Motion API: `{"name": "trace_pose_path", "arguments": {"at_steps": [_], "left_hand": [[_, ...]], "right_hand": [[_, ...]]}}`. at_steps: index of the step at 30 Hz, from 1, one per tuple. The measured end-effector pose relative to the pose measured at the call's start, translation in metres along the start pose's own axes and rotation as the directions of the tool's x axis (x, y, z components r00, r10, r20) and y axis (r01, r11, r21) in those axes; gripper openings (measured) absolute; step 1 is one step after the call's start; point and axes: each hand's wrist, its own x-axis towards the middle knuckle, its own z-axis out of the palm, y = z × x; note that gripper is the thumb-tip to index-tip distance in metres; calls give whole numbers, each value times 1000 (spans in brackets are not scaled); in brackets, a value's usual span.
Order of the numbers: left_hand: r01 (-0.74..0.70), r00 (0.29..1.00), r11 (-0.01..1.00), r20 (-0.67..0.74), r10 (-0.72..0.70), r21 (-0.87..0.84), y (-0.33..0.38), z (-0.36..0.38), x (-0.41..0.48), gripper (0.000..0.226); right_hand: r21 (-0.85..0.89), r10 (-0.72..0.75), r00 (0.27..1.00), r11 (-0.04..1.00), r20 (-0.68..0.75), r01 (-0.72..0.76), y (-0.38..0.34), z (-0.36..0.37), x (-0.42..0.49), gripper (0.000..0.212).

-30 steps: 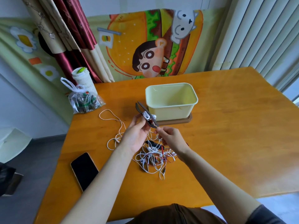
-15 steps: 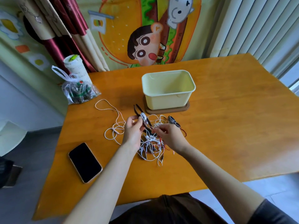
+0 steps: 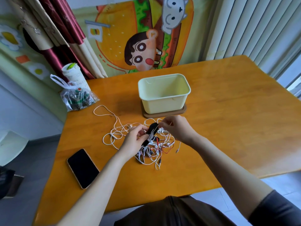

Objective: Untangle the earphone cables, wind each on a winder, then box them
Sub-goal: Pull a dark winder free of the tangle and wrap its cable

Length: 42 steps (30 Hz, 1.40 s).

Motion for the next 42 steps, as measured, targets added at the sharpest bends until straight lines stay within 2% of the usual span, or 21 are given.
{"name": "trace_pose_path", "arguments": {"at_steps": [6, 11, 17, 19, 21, 23, 25, 27, 30, 37, 38, 39, 41, 42], "left_hand": [[-26, 998, 1000, 52, 26, 4, 17, 1, 5, 14], [3, 981, 1000, 192, -1, -8, 18, 3, 5, 21], [63, 977, 940, 214, 11, -336, 34, 7, 2, 17], [89, 987, 809, 163, 9, -581, 43, 12, 4, 19], [100, 993, 549, 114, -9, -830, 54, 17, 9, 24], [85, 996, 330, 77, -40, -940, 62, 22, 16, 23], [76, 994, 234, 54, -98, -969, 66, 26, 22, 23], [55, 987, 213, 21, -161, -976, 68, 29, 27, 23], [42, 970, 240, -18, -243, -970, 68, 32, 33, 21], [38, 927, 404, -119, -356, -914, 58, 42, 47, 11], [43, 915, 463, -151, -373, -885, 55, 42, 48, 10], [57, 905, 567, -197, -376, -821, 51, 41, 49, 9], [79, 909, 832, -302, -286, -549, 43, 41, 48, 9], [62, 924, 916, -325, -203, -396, 39, 42, 47, 9]], "right_hand": [[-11, -58, 996, 998, -73, 58, 4, -10, -2, 23], [8, -80, 991, 997, -108, 82, 13, -13, 0, 17], [94, -25, 996, 995, -87, 33, 26, -16, 9, 19], [171, 1, 996, 985, -92, 15, 23, -15, 8, 30], [310, 41, 995, 951, -86, -12, 19, -10, 7, 35], [403, 76, 995, 914, -71, -41, 18, -2, 6, 36], [439, 103, 993, 896, -56, -68, 18, 4, 5, 34], [429, 113, 992, 900, -49, -81, 19, 7, 3, 30], [352, 111, 993, 932, -45, -88, 23, 7, 3, 24], [240, 67, 998, 969, -6, -64, 30, 3, 3, 21], [233, 58, 998, 971, 0, -57, 31, 2, 2, 18], [221, 51, 999, 974, 0, -50, 31, 2, 2, 18], [182, 35, 999, 983, 0, -35, 33, -1, 3, 20], [155, 26, 1000, 988, 7, -26, 33, -4, 4, 21]]}}
